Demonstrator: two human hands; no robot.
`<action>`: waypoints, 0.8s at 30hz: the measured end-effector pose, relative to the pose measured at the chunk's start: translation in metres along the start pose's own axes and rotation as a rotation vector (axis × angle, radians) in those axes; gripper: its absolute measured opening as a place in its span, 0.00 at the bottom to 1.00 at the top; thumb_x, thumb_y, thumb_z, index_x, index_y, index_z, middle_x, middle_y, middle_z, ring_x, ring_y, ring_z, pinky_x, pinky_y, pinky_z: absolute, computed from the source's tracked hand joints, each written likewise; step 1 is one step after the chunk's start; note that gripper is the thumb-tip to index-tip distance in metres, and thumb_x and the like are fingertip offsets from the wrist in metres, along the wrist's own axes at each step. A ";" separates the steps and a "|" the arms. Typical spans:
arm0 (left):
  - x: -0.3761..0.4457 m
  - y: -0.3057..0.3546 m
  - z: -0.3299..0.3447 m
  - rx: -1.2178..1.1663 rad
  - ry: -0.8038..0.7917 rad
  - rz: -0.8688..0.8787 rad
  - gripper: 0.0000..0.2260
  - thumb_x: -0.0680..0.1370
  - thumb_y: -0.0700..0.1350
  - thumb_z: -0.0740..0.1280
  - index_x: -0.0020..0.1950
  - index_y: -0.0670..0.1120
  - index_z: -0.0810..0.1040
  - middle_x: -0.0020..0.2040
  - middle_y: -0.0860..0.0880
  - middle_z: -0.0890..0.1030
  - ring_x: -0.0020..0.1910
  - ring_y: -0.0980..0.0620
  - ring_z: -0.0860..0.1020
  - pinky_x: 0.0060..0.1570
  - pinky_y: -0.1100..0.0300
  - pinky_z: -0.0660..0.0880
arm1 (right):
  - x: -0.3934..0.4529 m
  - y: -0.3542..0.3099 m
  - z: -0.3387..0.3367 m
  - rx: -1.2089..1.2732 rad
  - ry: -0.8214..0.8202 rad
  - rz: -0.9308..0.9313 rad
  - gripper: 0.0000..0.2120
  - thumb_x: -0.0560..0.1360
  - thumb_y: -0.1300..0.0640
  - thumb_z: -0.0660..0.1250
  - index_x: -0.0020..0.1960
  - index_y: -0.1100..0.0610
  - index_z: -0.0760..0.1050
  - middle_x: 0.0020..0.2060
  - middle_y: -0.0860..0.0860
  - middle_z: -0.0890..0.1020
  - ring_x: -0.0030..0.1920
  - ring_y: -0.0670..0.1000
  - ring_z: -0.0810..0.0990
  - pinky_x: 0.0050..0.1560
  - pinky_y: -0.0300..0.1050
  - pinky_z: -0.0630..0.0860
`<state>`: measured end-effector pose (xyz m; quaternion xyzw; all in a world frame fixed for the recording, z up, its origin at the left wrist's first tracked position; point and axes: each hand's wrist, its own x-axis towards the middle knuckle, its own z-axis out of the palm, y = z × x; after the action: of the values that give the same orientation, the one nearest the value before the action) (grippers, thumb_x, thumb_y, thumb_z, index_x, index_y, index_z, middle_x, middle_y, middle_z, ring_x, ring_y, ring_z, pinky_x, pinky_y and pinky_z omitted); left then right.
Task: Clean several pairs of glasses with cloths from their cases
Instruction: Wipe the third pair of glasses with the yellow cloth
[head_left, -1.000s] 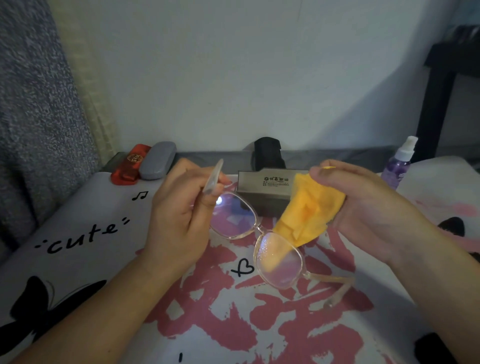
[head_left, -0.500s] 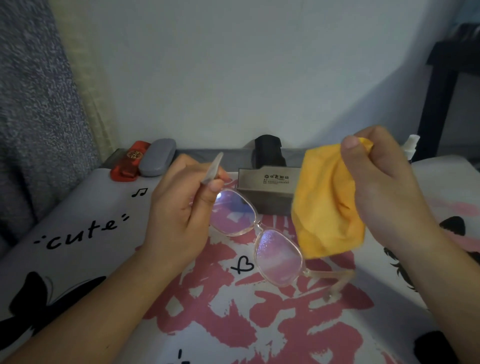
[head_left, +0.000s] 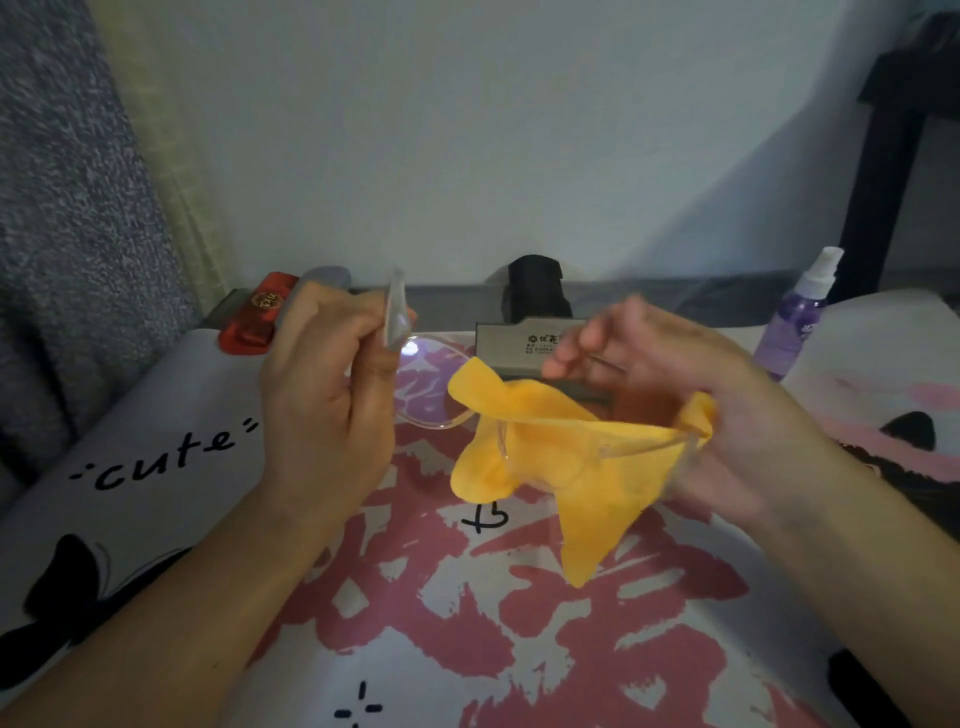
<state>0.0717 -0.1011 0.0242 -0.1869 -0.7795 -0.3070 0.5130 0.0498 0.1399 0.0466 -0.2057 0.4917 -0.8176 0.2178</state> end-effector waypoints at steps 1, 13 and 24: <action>0.000 0.001 -0.001 0.013 0.001 0.030 0.12 0.83 0.37 0.60 0.44 0.35 0.79 0.41 0.39 0.77 0.43 0.44 0.74 0.47 0.61 0.71 | 0.002 0.002 0.000 -0.033 0.070 0.000 0.05 0.76 0.58 0.67 0.46 0.59 0.80 0.45 0.57 0.82 0.52 0.57 0.84 0.49 0.49 0.83; -0.004 0.010 0.000 -0.021 -0.019 0.157 0.08 0.85 0.43 0.59 0.53 0.42 0.76 0.42 0.38 0.75 0.41 0.46 0.74 0.44 0.59 0.72 | -0.007 0.003 0.018 -0.674 0.024 0.327 0.08 0.77 0.54 0.70 0.41 0.53 0.83 0.34 0.50 0.86 0.32 0.45 0.83 0.34 0.35 0.77; -0.004 0.010 0.001 -0.006 -0.077 0.101 0.11 0.83 0.39 0.60 0.50 0.36 0.81 0.42 0.39 0.76 0.43 0.48 0.74 0.45 0.62 0.72 | -0.006 0.012 0.017 -0.778 -0.033 0.273 0.09 0.81 0.57 0.66 0.45 0.56 0.83 0.40 0.54 0.87 0.39 0.50 0.84 0.45 0.46 0.81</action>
<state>0.0787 -0.0928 0.0229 -0.2393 -0.7873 -0.2758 0.4968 0.0661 0.1265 0.0420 -0.2184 0.7832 -0.5312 0.2381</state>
